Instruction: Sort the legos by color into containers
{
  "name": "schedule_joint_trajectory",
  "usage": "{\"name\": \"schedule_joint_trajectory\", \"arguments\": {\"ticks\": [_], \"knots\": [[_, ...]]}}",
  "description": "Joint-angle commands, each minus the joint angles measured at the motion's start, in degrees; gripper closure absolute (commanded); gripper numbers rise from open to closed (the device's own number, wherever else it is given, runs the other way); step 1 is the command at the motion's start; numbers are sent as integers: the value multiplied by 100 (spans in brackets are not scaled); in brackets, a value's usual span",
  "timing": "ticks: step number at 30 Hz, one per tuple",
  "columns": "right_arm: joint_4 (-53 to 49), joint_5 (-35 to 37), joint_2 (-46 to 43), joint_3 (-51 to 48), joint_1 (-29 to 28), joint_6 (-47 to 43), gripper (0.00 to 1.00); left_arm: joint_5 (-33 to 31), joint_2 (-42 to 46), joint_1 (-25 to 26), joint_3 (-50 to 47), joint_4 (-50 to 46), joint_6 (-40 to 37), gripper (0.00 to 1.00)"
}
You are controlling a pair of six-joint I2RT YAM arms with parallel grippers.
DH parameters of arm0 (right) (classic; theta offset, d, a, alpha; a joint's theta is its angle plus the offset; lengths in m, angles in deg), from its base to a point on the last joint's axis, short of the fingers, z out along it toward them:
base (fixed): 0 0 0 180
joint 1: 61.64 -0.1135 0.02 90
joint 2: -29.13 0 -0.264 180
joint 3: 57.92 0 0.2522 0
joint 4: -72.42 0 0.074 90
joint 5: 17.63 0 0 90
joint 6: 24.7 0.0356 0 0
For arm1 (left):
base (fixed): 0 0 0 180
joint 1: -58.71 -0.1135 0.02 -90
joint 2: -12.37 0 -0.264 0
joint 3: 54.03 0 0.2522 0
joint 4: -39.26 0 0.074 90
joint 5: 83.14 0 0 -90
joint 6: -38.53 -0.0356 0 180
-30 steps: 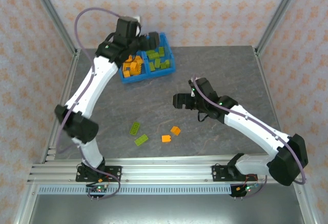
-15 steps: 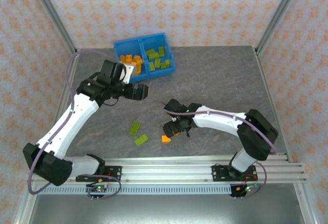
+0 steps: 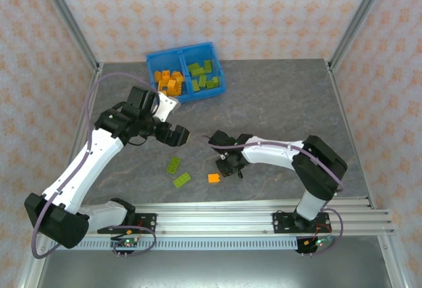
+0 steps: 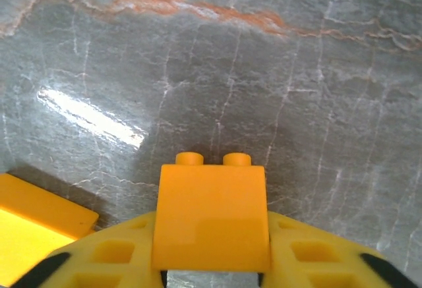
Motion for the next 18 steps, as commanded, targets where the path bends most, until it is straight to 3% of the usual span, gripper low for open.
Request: {"name": "schedule_joint_trajectory", "arguments": {"ticks": [1,6,11,15,18], "knots": [[-9,68,-265,60,-28,146,72,787,166,46,-256,156,-457,0],[179,237,-832,447,96,455,75,1193,567,47,-506,307,-725,0],[1001,-478,-927,1132,525,629,77,1330,1196,38,-746,635,-817,0],[1185,-852,-182,2351,567,583,77,894,1485,30,-871,800,-690,0],[1457,-918,536,3247,567,802,76,-159,1817,30,-1032,1112,-251,0]]}}
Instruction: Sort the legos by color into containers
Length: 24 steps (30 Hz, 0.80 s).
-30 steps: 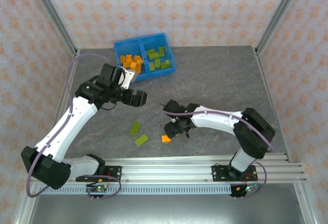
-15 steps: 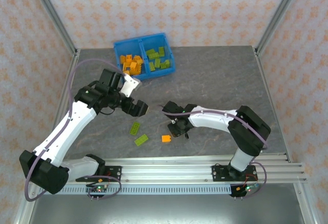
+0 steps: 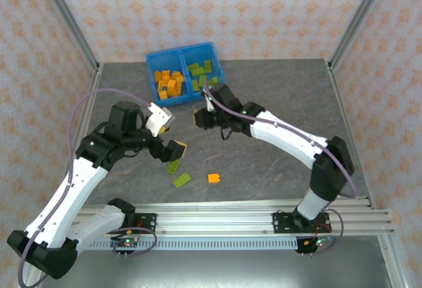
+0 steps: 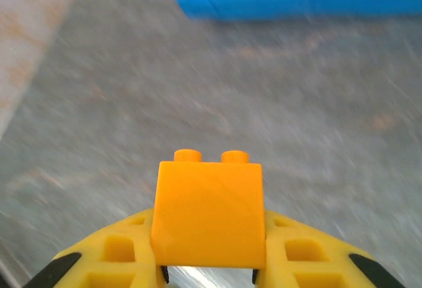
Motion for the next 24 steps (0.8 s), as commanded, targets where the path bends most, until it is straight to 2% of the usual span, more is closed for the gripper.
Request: {"name": "schedule_joint_trajectory", "arguments": {"ticks": [1,7,10,13,17,24], "knots": [[460,-157,816,880,-15,302,76,-1204,336,30,-191,479,341,0],[343,368,2694,3134,53,297,76,-2662,900,3,-352,670,645,0],[-316,522,3788,4689,129,249,75,-3539,1016,-53,-382,711,984,0],[-597,598,4728,5950,199,270,75,-4155,1017,-230,-341,685,1275,0],[-501,498,5661,7054,253,279,74,-4368,987,-515,-343,693,1480,0],[477,613,6180,7260,260,523,70,-4123,766,-787,-331,655,1590,0]]}}
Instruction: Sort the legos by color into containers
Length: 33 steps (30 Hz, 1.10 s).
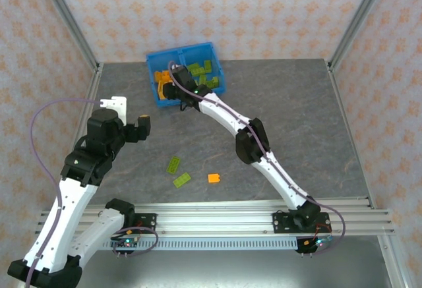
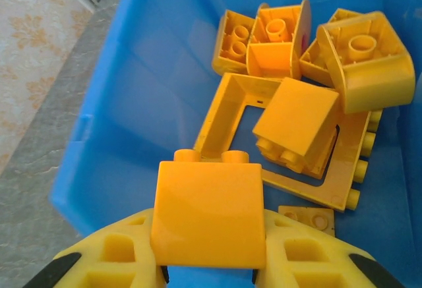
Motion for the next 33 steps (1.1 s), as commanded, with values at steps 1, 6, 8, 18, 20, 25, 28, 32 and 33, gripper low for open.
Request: {"name": "schedule_joint_trajectory", "arguments": {"ticks": [1,6,8,18,20,25,28,32,33], "knots": [[669,175,141,397,-24,196,69,-75,-105,-44,-2,127,167,0],[987,420,320,590,-15,399,51,-86,-80,-77,-27,151,168,0],[1126,416,289,632,2,497,45,-124,-71,-85,-44,142,175,0],[738,-317,-1003,26,2,655,43,-229,-223,-102,-87,160,194,0],[604,-350,-1616,-594,2,584,42,-197,-299,-101,-79,150,204,0],[696,-240,-3516,-2882,11,106,33,578,-746,-91,294,-189,367,0],[1082,-71,-4842,-4617,15,-330,23,1260,-1047,-14,495,-503,732,0],[1273,143,-6438,-6626,70,-697,5,1370,-1226,499,166,-561,1313,0],[1308,113,-6805,-7103,99,-710,2,1318,-1308,704,6,-501,1472,0]]}}
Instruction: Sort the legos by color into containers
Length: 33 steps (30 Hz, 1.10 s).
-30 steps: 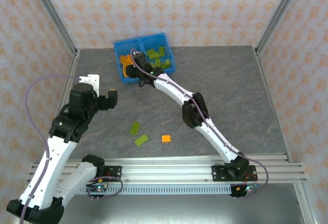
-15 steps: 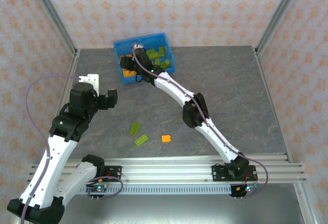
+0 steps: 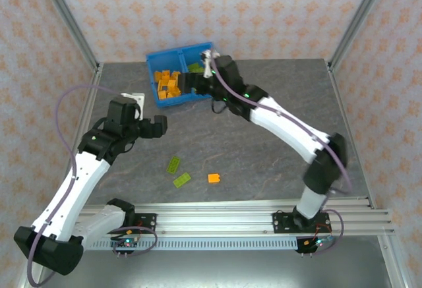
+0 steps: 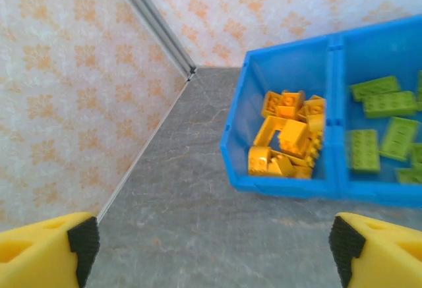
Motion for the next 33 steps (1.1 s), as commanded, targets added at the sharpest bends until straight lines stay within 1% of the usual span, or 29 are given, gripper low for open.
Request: {"name": "schedule_joint_trajectory", "arguments": {"ticks": [1,4,7,11,15,17,20,25,28,33], "knots": [[157,133,-830,-1329,99,-388,1,232,-196,488,-367,-172,734,0],[99,-38,-1663,-2302,117,-382,1,119,-643,943,-727,3,1066,0],[-25,-540,-2157,-2948,118,-465,1,-73,-1052,1195,-1018,184,1229,0],[-459,-1346,-2255,-3255,112,-479,1,-158,-1492,1210,-1338,506,1279,1],[-623,-1893,-2213,-3477,112,-263,1,128,-2161,1213,-1488,821,1347,7],[-599,-1955,-2227,-3602,112,-99,1,147,-2437,1226,-1550,946,1404,12],[-602,-2053,-2254,-3696,112,77,1,122,-2551,1219,-1695,1141,1491,21],[-837,-1874,-2311,-3734,112,152,1,117,-2625,1221,-1853,1275,1524,40],[-938,-1722,-2319,-3728,112,172,1,160,-2712,1219,-1934,1388,1515,54],[-1042,-1506,-2370,-3712,108,213,1,148,-2738,1220,-1977,1435,1541,67]]}}
